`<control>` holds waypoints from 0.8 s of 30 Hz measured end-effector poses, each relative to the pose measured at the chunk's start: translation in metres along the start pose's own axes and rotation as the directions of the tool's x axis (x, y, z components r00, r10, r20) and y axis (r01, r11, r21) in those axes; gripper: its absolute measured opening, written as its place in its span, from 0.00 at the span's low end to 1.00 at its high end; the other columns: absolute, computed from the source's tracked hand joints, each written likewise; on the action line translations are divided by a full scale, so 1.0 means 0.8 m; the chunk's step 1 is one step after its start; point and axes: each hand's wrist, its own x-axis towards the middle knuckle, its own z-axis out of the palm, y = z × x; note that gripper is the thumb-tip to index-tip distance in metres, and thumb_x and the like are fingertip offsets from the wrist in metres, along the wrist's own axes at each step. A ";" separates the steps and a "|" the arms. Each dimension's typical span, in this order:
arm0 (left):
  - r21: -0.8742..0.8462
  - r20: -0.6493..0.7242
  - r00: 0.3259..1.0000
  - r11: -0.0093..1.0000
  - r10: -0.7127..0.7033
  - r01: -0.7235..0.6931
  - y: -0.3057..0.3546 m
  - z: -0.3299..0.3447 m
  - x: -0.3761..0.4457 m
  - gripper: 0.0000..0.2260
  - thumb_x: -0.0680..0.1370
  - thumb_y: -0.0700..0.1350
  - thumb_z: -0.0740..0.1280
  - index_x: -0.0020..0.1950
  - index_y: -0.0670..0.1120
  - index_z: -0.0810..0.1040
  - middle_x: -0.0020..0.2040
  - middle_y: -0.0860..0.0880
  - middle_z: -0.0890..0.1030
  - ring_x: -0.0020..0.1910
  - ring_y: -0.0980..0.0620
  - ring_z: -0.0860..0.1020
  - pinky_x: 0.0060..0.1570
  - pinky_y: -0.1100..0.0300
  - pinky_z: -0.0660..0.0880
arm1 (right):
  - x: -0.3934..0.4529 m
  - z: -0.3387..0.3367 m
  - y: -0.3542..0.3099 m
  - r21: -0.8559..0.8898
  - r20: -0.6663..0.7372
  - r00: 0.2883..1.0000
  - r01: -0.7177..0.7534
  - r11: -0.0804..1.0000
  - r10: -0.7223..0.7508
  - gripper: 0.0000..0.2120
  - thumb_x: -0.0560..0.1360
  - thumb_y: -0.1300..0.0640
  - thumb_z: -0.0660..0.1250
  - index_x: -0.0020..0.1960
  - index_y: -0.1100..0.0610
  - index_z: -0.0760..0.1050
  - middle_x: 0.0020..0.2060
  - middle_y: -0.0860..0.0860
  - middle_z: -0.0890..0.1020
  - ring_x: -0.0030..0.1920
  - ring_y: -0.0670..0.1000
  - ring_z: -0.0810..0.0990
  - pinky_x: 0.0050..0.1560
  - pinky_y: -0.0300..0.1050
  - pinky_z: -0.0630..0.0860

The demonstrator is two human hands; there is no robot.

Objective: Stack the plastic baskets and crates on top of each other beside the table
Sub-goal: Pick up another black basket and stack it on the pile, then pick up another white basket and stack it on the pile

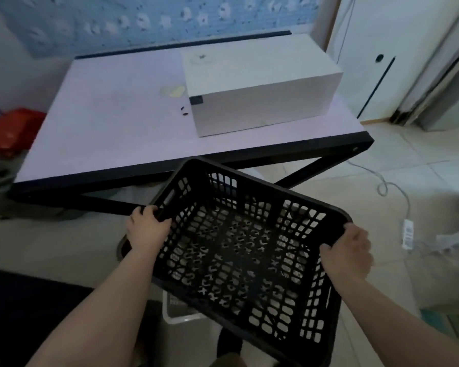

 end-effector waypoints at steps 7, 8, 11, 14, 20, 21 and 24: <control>-0.141 -0.088 0.993 0.988 -0.076 0.063 -0.051 -0.031 -0.145 0.19 0.74 0.46 0.64 0.65 0.47 0.74 0.63 0.44 0.75 0.64 0.44 0.72 0.62 0.49 0.72 | -0.055 0.001 -0.055 0.048 0.199 0.830 0.522 0.852 -0.520 0.17 0.74 0.53 0.65 0.62 0.53 0.71 0.60 0.51 0.73 0.64 0.54 0.69 0.64 0.51 0.67; -0.143 -0.091 0.990 0.986 -0.105 0.091 -0.066 -0.036 -0.172 0.19 0.74 0.47 0.64 0.65 0.47 0.74 0.63 0.45 0.76 0.63 0.44 0.72 0.61 0.49 0.73 | -0.073 0.003 -0.061 0.080 0.236 0.771 0.591 0.803 -0.591 0.16 0.75 0.53 0.65 0.61 0.53 0.72 0.59 0.50 0.74 0.63 0.53 0.71 0.63 0.49 0.68; -0.121 -0.111 0.978 0.979 -0.179 0.166 -0.118 -0.053 -0.252 0.18 0.74 0.48 0.65 0.64 0.48 0.75 0.62 0.45 0.77 0.63 0.43 0.73 0.60 0.47 0.74 | -0.136 0.010 -0.076 0.190 0.312 0.553 0.760 0.621 -0.772 0.11 0.75 0.53 0.65 0.56 0.53 0.75 0.54 0.49 0.78 0.56 0.51 0.76 0.56 0.47 0.75; -0.147 -0.137 0.940 0.945 -0.312 0.292 -0.181 -0.070 -0.334 0.16 0.75 0.47 0.65 0.63 0.49 0.76 0.62 0.46 0.77 0.62 0.45 0.73 0.60 0.47 0.74 | -0.212 0.015 -0.090 0.283 0.401 0.315 0.851 0.444 -0.860 0.06 0.75 0.53 0.64 0.50 0.53 0.75 0.46 0.48 0.75 0.51 0.51 0.77 0.48 0.45 0.75; -0.317 -0.225 0.771 0.793 -0.595 0.520 -0.313 -0.107 -0.504 0.15 0.76 0.46 0.65 0.62 0.47 0.77 0.62 0.46 0.79 0.60 0.45 0.77 0.57 0.54 0.75 | -0.402 0.030 -0.102 0.377 0.511 -0.084 0.916 0.136 -0.855 0.05 0.76 0.51 0.64 0.45 0.51 0.70 0.43 0.48 0.75 0.47 0.52 0.77 0.43 0.44 0.71; -0.349 -0.241 0.728 0.758 -0.641 0.551 -0.334 -0.113 -0.536 0.15 0.76 0.45 0.65 0.61 0.46 0.77 0.60 0.46 0.79 0.60 0.44 0.77 0.57 0.55 0.74 | -0.438 0.032 -0.100 0.379 0.533 -0.135 0.921 0.093 -0.836 0.05 0.76 0.50 0.63 0.45 0.51 0.71 0.43 0.48 0.75 0.47 0.52 0.77 0.43 0.44 0.72; -0.440 -0.269 0.604 0.653 -0.750 0.616 -0.402 -0.126 -0.639 0.15 0.75 0.44 0.66 0.62 0.45 0.77 0.60 0.44 0.78 0.60 0.43 0.76 0.59 0.55 0.72 | -0.556 0.038 -0.081 0.399 0.585 -0.271 0.917 -0.021 -0.764 0.07 0.77 0.49 0.62 0.47 0.53 0.72 0.43 0.49 0.76 0.47 0.53 0.78 0.43 0.45 0.73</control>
